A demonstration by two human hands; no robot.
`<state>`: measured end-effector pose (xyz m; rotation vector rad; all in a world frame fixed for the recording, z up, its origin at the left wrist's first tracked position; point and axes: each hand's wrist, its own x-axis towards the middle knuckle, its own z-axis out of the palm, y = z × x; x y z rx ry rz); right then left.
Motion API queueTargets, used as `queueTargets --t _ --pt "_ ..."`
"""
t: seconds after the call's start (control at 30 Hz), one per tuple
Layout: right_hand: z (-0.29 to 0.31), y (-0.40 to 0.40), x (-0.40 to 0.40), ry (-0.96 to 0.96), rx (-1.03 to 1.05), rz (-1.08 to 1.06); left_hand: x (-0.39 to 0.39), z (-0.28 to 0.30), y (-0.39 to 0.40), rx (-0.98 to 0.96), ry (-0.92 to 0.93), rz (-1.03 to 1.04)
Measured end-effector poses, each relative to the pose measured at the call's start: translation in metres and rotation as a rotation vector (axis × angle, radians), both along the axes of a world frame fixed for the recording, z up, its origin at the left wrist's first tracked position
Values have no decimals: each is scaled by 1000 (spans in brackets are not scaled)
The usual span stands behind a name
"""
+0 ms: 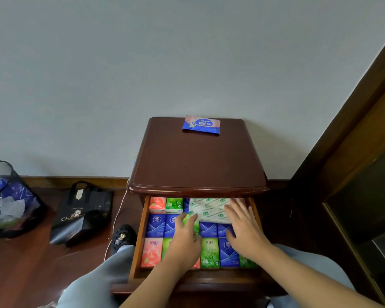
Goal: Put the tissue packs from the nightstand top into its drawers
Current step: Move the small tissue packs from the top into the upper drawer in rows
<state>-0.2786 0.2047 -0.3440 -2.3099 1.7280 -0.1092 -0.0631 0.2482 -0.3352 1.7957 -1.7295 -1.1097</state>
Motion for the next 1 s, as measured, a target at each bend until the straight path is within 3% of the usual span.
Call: queueTargets --t 0.1,0.23,0.47,1.0 --pt "6 4 8 3 -48 -2 -2 -4 1 -52 -88 -51" --pt "13 26 9 -134 -212 -52 -2 -3 -5 -235 -316 -118" --pt "10 39 -7 -101 -97 -74 -14 1 -13 -259 -613 -312" --pt "-6 7 10 -145 -2 -191 -11 -3 -37 -155 -633 -355"
